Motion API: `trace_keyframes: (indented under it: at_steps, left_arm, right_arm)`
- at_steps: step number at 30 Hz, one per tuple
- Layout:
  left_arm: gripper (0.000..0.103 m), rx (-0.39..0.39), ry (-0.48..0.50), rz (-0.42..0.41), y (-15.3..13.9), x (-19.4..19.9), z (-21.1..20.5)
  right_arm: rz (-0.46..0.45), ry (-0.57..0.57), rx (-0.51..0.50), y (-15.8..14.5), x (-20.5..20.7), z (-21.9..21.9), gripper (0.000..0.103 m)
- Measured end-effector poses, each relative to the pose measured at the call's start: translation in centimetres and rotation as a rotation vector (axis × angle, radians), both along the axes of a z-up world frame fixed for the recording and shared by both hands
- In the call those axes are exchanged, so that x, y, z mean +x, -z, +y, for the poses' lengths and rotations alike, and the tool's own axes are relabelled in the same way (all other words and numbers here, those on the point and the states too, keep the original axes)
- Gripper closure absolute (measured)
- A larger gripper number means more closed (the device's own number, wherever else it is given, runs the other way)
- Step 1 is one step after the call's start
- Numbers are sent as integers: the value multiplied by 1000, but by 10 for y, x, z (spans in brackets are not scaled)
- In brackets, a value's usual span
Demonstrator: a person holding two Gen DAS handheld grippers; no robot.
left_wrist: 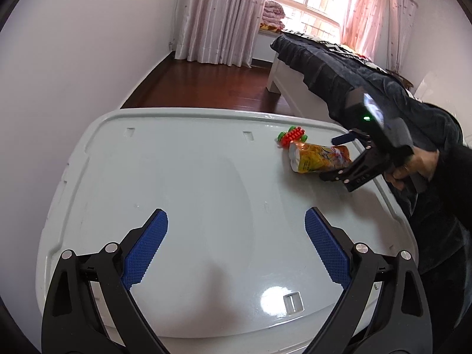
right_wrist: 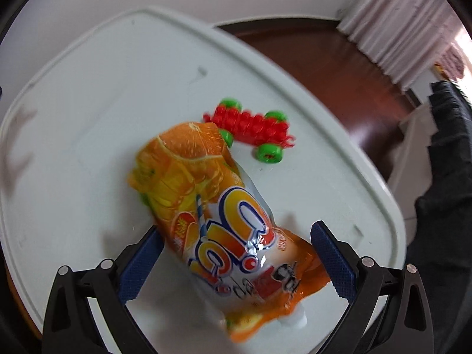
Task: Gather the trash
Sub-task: 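Grasp the orange juice pouch with the right tool, then lift the juice pouch with the right tool while the left tool grasps the red toy car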
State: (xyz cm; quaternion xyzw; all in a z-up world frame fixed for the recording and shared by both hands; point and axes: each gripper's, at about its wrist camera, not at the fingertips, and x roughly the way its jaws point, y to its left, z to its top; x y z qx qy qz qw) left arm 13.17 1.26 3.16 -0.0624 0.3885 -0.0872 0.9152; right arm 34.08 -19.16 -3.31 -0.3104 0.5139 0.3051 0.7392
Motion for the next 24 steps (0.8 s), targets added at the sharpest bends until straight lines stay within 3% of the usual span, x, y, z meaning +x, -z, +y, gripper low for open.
trace_keyframes:
  at_steps: [5,10,14,15,21,24]
  left_arm:
    - [11,18,20,7,2,3,-6]
    - [11,24,27,0,0,2,-9]
    - [11,38,20,-17,-2,-2,-8]
    - [11,39,19,-19,-3,-3,-8]
    - [11,38,16,-38,-6,-10,-5]
    - [11,58,17,-40,-6,-12,-5]
  right_arm:
    - [75,54,18,7,5,-5,7]
    - [59,154,58,7,2,-13,14]
    - [48,220,72,0,-9,-11,48]
    - [46,252,68,-1,-12,-10,52]
    - [10,386,65,0,-36,-9,58]
    - [55,486,152,-2,-52,-19,60]
